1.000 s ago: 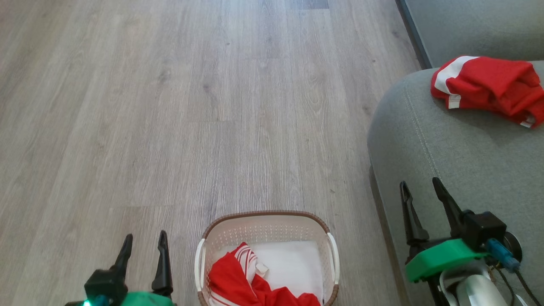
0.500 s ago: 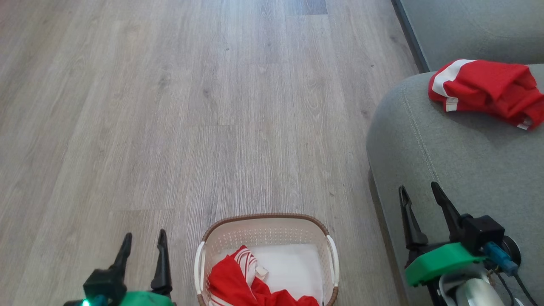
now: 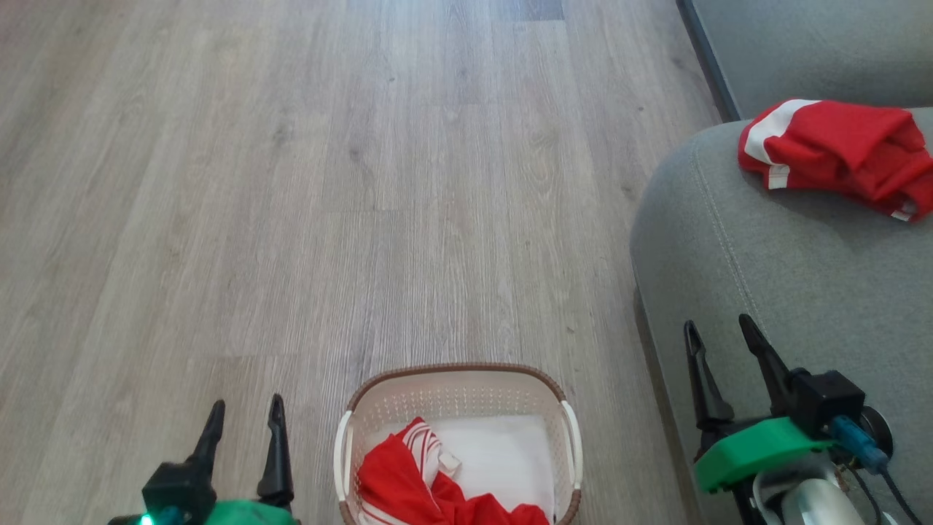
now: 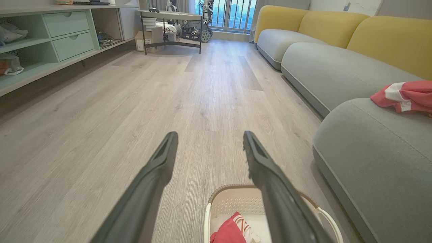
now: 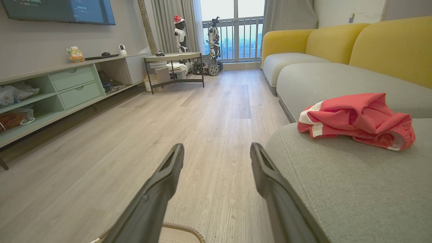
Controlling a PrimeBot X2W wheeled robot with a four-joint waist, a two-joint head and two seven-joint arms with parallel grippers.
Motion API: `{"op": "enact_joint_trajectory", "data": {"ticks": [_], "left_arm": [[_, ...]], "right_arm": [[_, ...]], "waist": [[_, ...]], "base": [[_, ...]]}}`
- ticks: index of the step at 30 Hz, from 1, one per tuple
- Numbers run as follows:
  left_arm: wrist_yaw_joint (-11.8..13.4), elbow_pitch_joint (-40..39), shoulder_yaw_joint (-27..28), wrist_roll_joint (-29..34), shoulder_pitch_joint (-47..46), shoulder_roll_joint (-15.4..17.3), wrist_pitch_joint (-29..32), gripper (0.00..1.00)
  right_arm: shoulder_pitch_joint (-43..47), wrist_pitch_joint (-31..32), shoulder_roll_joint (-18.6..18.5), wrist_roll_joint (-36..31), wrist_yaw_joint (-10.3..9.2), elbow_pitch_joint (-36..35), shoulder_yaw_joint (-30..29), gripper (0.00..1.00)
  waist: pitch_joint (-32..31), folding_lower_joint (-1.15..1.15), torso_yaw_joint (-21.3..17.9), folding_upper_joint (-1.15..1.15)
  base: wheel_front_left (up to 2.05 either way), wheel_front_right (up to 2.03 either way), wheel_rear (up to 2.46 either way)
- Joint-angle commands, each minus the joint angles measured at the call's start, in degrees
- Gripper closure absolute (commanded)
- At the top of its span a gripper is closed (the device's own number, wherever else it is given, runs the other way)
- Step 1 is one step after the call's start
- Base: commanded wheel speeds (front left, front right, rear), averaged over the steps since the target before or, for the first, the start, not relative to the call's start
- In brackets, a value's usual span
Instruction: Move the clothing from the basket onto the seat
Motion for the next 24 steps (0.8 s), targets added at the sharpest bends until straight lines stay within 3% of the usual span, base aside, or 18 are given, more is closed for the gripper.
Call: {"op": "enact_joint_trajectory", "data": {"ticks": [1,13,24], "left_arm": [[-0.4,-1.5,2.2,0.6,-1.4,0.0,-0.7,0.0],[-4.3,6.9,-3.5,3.6,-8.7,0.0,0.1,0.0],[-8.2,22.3,-11.1,8.2,-24.5,-1.8,1.7,0.0]], "right_arm": [[-1.6,-0.4,0.2,0.4,-0.02,-1.6,1.0,0.0],[-3.2,-0.4,0.2,-0.6,-0.02,-2.6,-1.1,0.0],[-11.0,-0.4,0.2,-1.4,-0.02,-5.9,-3.0,0.0]], "waist": [[0.3,0.0,0.0,0.0],[5.8,0.0,-0.8,0.0],[23.3,0.0,-4.5,0.0]], "base": [[0.0,0.0,0.0],[0.0,0.0,0.0],[0.0,0.0,0.0]]}}
